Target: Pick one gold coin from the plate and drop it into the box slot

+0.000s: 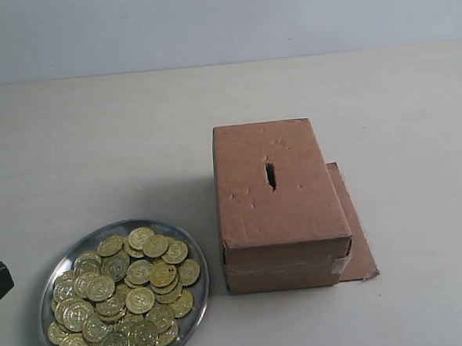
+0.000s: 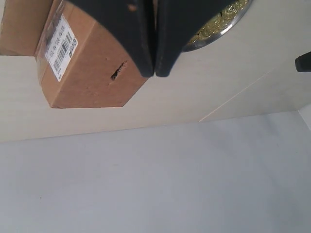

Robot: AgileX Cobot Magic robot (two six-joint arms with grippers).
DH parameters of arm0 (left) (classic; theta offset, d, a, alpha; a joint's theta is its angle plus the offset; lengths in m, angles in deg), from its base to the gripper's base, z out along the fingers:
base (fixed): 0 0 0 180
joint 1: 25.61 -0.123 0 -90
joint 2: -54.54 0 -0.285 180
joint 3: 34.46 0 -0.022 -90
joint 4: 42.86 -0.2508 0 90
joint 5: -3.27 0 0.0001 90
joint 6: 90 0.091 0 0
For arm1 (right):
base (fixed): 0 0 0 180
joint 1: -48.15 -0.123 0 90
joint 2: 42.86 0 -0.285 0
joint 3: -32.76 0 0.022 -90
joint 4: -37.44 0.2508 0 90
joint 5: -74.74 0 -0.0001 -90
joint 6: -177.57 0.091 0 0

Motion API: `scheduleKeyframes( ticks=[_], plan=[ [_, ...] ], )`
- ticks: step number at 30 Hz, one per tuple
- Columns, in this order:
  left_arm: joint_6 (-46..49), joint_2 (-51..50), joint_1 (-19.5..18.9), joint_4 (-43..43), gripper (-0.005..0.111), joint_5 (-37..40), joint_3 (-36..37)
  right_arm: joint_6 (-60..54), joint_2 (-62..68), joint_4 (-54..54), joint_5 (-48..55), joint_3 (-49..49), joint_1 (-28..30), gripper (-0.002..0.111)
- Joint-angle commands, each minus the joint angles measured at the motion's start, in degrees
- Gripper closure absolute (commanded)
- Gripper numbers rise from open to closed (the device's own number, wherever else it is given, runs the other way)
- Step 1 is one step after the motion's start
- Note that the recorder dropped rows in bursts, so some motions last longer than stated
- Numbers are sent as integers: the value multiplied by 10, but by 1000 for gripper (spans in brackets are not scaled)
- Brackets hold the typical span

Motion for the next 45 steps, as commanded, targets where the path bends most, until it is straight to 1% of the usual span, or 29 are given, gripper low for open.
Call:
scheduleKeyframes(
  ticks=[1, 3, 5, 11, 17, 20, 25, 27, 34, 38, 40, 43, 44, 45],
  plan=[
    [3, 2, -2, 2, 107, -1, 2, 0, -2, -7, 4, 3, 3, 108],
    [3, 2, -2, 2, 107, -1, 2, -17, -3, -22, 16, 3, 3, 108],
    [3, 2, -2, 2, 107, -1, 2, -38, -3, -19, 28, 3, 21, 108],
    [3, 2, -2, 2, 107, -1, 2, -65, -3, -17, 26, 3, 175, 108],
    [3, 2, -2, 2, 107, -1, 2, -78, -3, -14, 23, 3, 298, 108],
    [3, 2, -2, 2, 107, -1, 2, -81, -3, -14, 23, 3, 346, 108],
    [3, 2, -2, 2, 107, -1, 2, -105, -3, -14, 23, 3, 401, 108],
    [3, 2, -2, 2, 107, -1, 2, -128, -3, -15, 31, 3, 402, 108],
    [3, 2, -2, 2, 107, -1, 2, -135, -3, -15, 58, 3, 402, 108],
    [3, 2, -2, 2, 107, -1, 2, -171, -3, -1, 81, 3, 406, 108],
    [3, 2, -2, 2, 107, 1, 2, -254, -3, 69, 85, 3, 408, 108],
    [3, 2, -2, 2, 107, 1, 2, -430, -3, 197, 87, 3, 408, 108],
    [3, 2, -2, 2, 107, 1, 2, -475, -3, 238, 93, 3, 408, 108],
    [3, 2, -2, 2, 107, 1, 2, -493, -3, 251, 93, 3, 409, 108]
  ],
)
